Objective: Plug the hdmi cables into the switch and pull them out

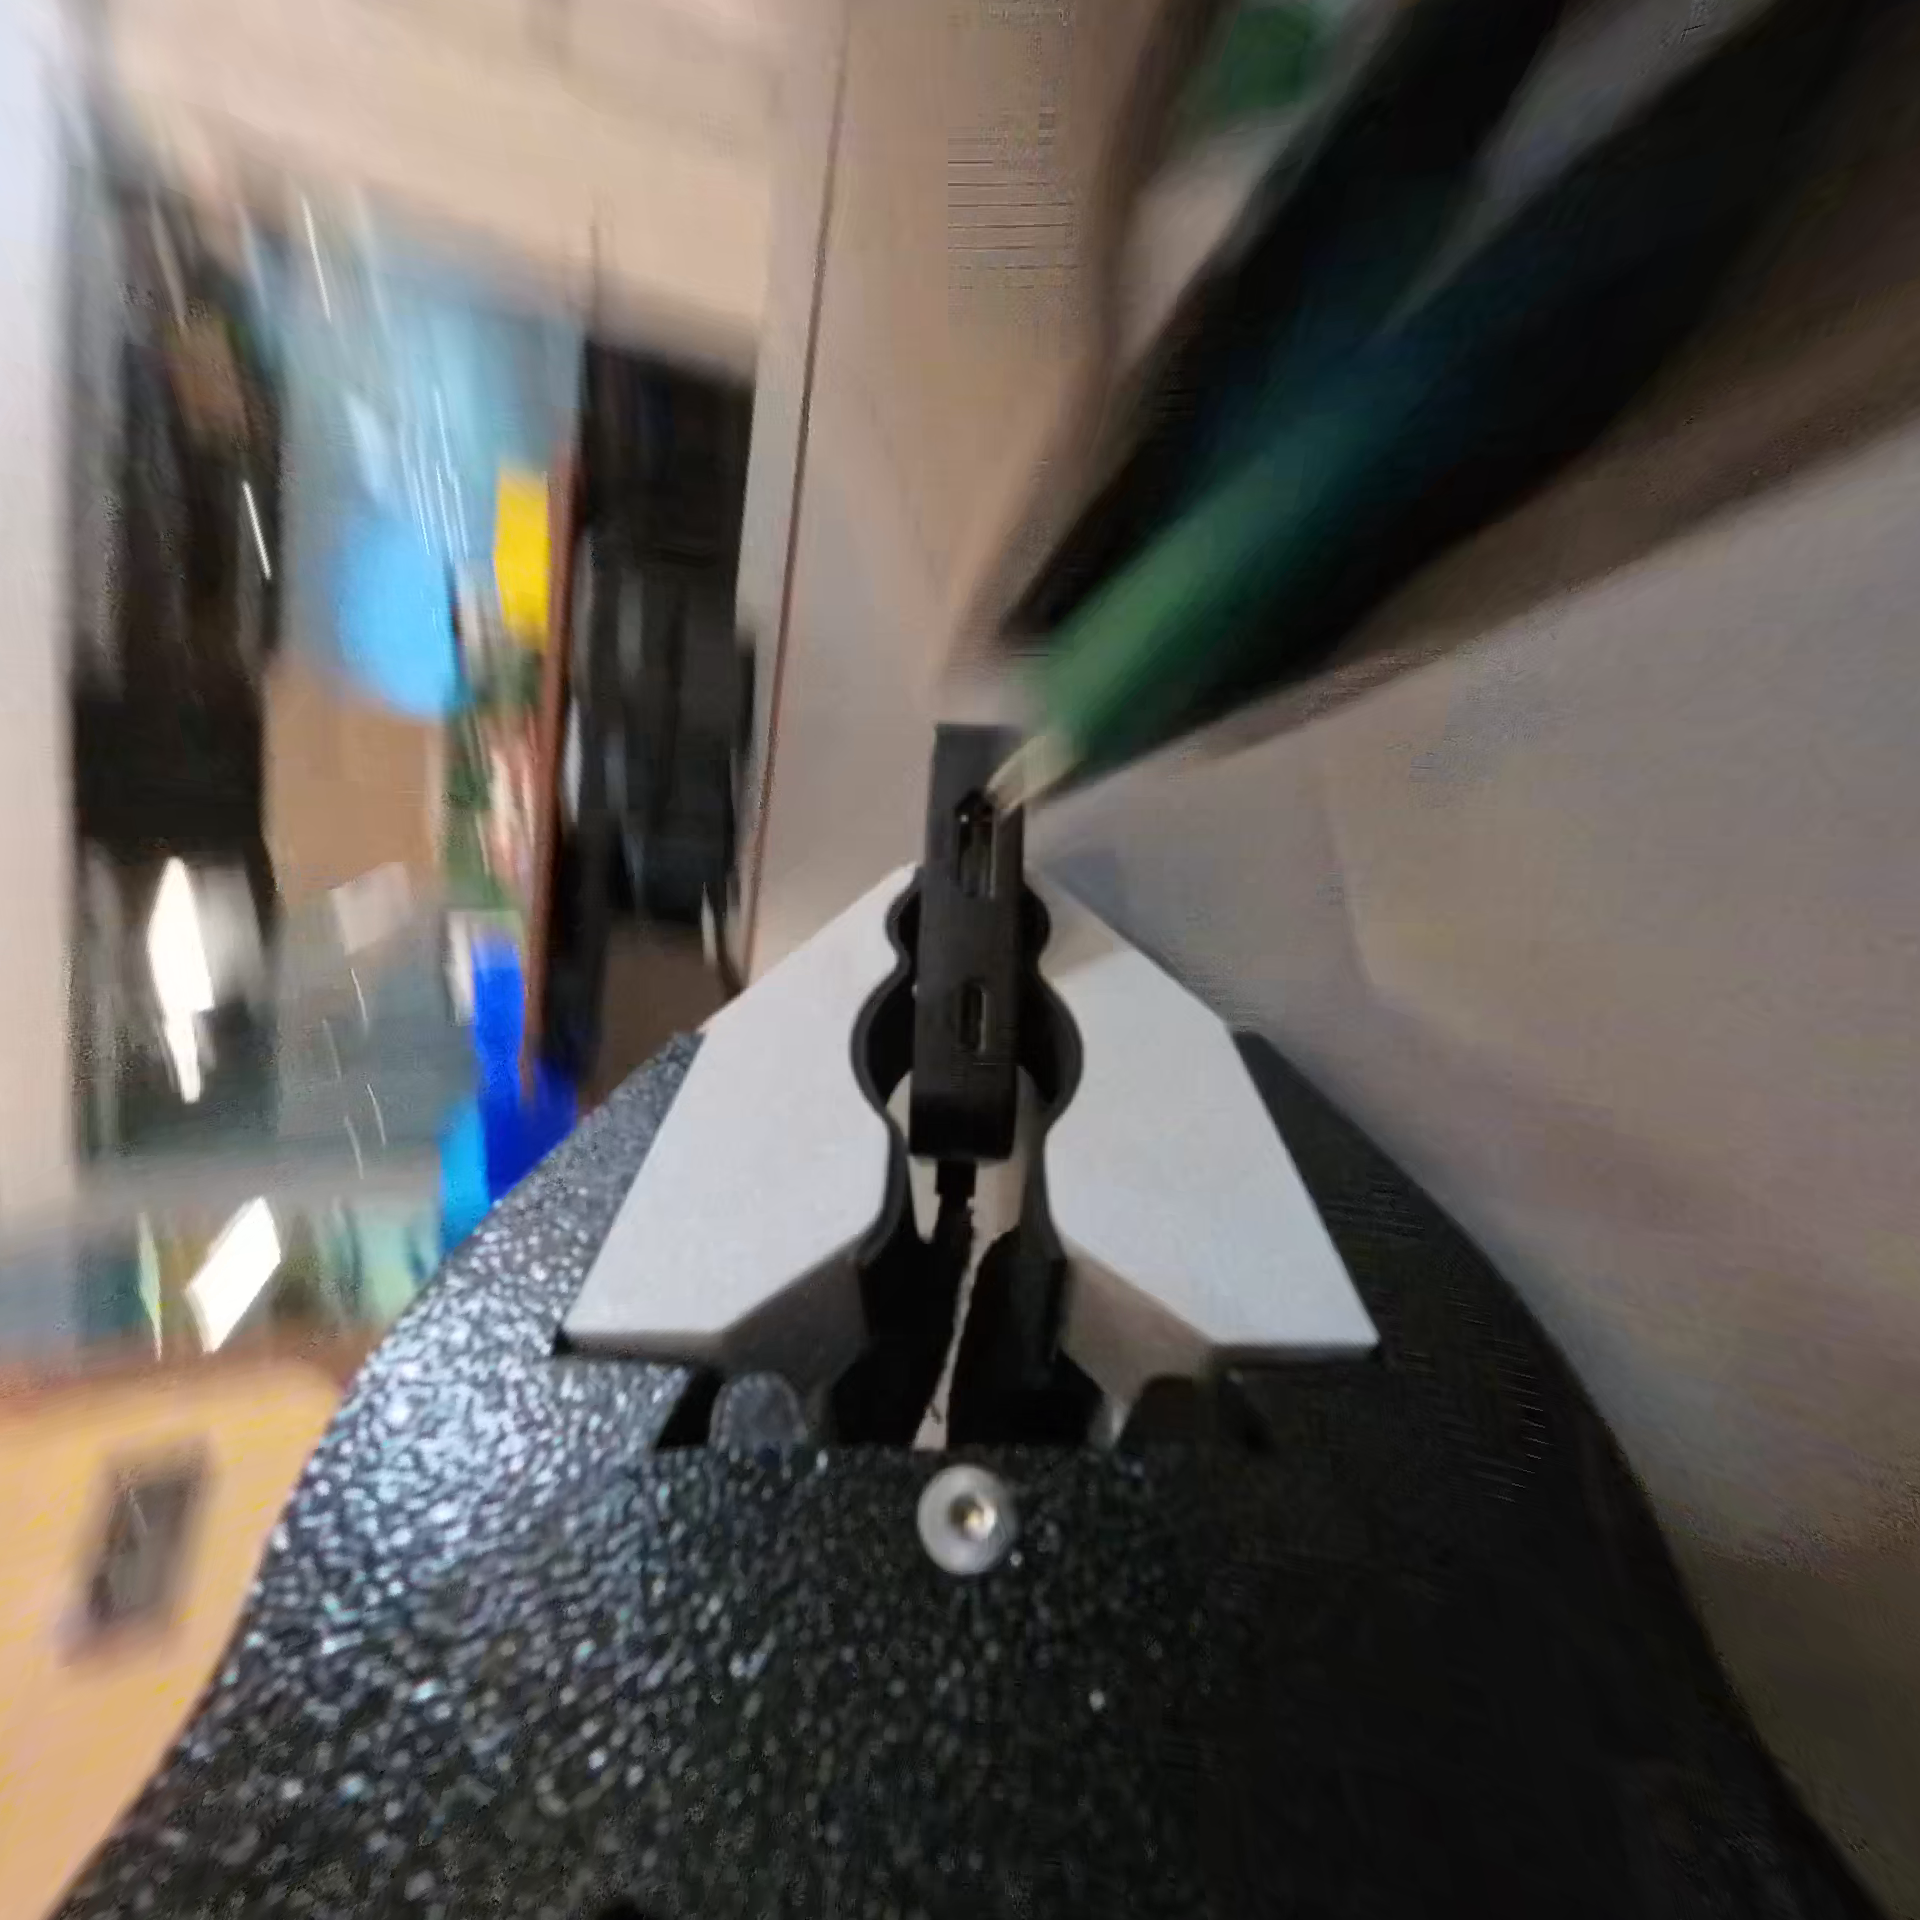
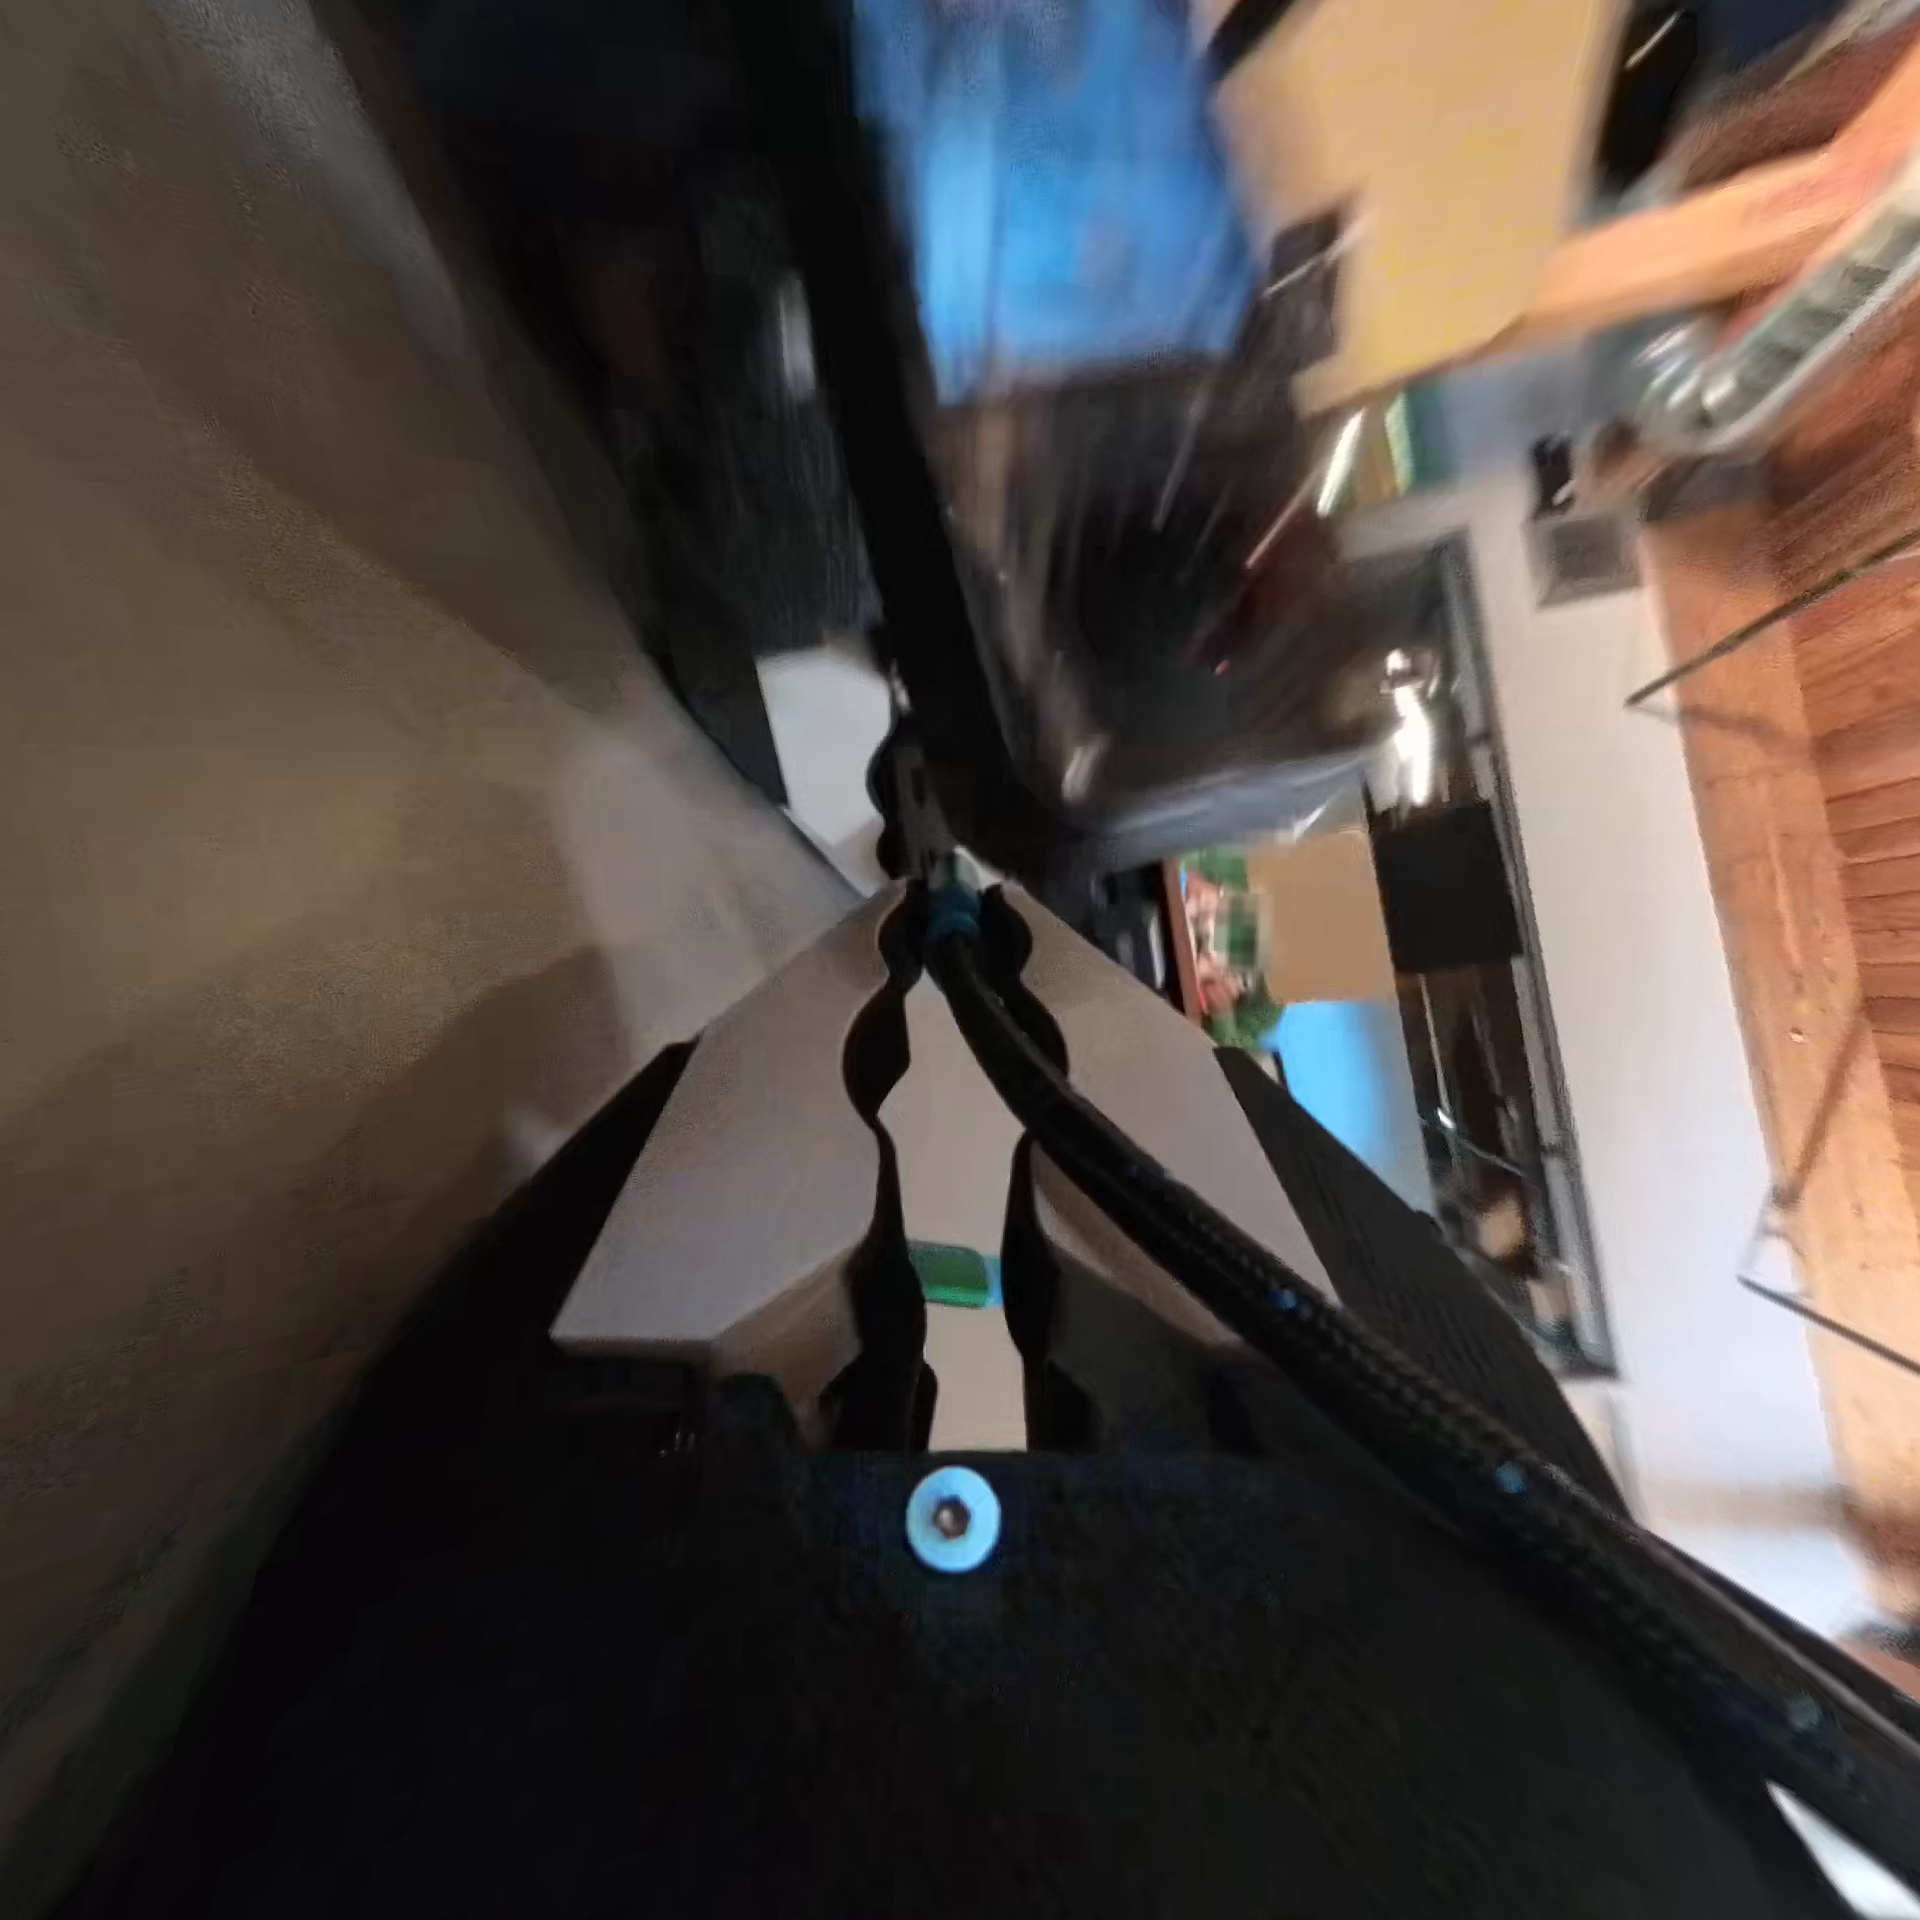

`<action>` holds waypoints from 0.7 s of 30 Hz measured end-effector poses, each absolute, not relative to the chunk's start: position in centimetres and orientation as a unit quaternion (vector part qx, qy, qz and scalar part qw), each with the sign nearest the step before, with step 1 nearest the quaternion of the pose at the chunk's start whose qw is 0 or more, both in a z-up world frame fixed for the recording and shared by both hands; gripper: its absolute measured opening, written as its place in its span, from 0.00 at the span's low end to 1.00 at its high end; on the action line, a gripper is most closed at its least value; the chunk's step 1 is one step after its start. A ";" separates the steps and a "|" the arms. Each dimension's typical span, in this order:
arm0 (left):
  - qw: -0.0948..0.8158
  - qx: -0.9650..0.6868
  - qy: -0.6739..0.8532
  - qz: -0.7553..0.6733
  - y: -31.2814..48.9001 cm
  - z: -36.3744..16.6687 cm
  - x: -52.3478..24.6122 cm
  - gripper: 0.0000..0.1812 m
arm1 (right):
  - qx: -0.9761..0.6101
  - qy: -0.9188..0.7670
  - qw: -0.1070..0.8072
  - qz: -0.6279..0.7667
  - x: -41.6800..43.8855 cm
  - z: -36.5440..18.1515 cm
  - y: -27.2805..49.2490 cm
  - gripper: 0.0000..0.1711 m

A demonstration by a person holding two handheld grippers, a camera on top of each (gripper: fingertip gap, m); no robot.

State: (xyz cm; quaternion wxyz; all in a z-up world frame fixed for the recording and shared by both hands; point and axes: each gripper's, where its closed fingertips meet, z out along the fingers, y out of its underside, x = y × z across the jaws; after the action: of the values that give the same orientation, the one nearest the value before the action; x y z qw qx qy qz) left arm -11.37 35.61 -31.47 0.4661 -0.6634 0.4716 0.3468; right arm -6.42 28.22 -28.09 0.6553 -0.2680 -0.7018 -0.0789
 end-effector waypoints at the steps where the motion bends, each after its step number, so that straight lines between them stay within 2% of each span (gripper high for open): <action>1: 0.468 -0.704 0.422 0.327 36.1 -31.4 -13.9 0.07 | -0.274 -0.687 0.671 -0.046 -5.7 -27.0 27.0 0.06; 3: 0.486 -0.704 0.424 0.298 35.6 -31.2 -14.7 0.07 | -0.270 -0.695 0.663 -0.065 -3.4 -27.6 26.3 0.06; 6: 0.464 -0.683 0.447 0.344 35.5 -31.4 -14.5 0.07 | -0.292 -0.689 0.660 -0.073 -1.4 -27.7 27.4 0.05; 15: 0.488 -0.661 0.462 0.335 35.2 -30.8 -13.6 0.07 | -0.287 -0.702 0.643 -0.105 -1.7 -28.1 27.8 0.06; 18: 0.505 -0.651 0.463 0.327 35.0 -30.2 -13.3 0.07 | -0.326 -0.692 0.639 -0.083 -0.9 -25.5 27.4 0.06; 21: 0.508 -0.651 0.463 0.322 35.0 -30.2 -13.2 0.07 | -0.344 -0.675 0.650 -0.062 1.0 -20.2 26.0 0.06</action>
State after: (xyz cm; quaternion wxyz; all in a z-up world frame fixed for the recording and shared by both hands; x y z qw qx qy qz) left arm -13.16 34.98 -30.18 0.5082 -0.6508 0.4633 0.3217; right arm 0.97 25.99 -20.21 0.6498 -0.3441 -0.6749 -0.0619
